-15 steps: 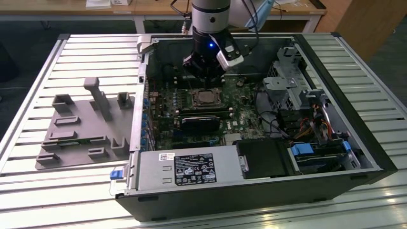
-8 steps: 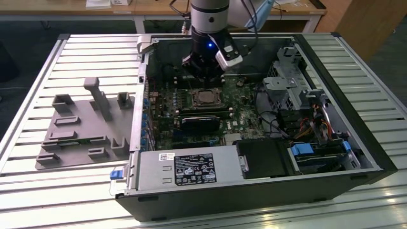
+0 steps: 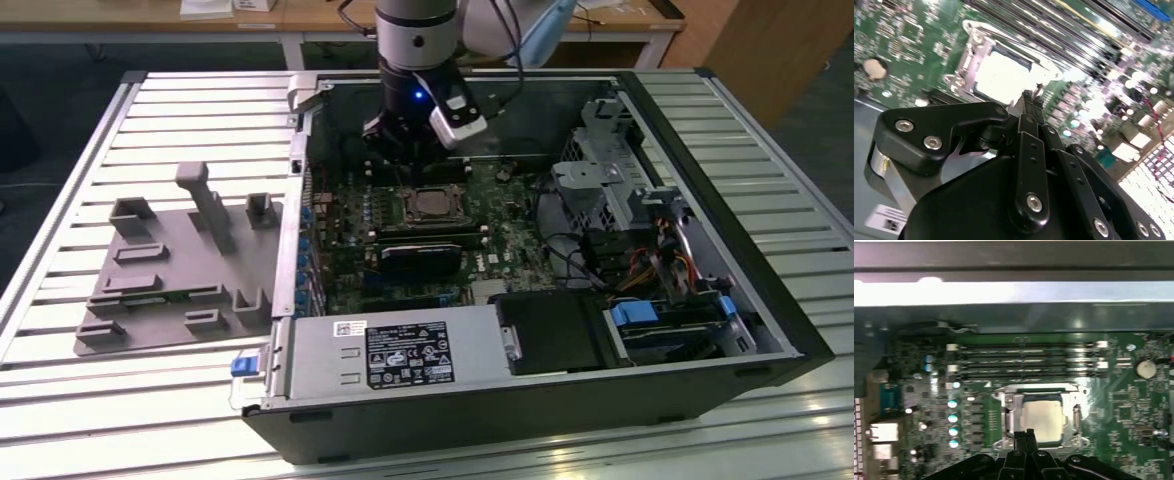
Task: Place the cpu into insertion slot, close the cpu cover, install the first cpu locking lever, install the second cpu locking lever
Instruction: 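Install the first cpu locking lever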
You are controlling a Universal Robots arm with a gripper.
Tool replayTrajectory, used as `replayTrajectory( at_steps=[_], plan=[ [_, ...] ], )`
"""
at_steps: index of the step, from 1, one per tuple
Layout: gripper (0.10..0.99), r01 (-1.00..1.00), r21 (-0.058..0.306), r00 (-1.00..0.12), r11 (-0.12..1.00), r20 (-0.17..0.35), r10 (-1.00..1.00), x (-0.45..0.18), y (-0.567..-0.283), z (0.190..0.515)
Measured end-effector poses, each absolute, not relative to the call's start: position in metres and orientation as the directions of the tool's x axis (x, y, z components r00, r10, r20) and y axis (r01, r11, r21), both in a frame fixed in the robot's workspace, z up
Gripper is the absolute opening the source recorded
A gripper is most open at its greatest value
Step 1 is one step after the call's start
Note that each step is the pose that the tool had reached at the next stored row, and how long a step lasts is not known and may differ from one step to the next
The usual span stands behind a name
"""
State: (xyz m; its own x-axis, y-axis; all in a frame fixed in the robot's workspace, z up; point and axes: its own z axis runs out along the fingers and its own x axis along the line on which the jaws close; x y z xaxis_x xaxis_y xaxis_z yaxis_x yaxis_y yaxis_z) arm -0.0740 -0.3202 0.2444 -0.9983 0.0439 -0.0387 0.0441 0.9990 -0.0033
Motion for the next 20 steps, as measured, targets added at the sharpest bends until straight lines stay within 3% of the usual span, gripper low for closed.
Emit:
replayTrajectory(
  at_steps=[14, 20],
  plan=[
    [0.102, 0.044, 0.001, -0.998, 0.999, -0.05, 0.044, -0.11, -0.32, 0.244],
    [0.102, 0.044, 0.053, -0.998, 0.998, -0.05, 0.047, -0.115, -0.32, 0.244]
  ],
)
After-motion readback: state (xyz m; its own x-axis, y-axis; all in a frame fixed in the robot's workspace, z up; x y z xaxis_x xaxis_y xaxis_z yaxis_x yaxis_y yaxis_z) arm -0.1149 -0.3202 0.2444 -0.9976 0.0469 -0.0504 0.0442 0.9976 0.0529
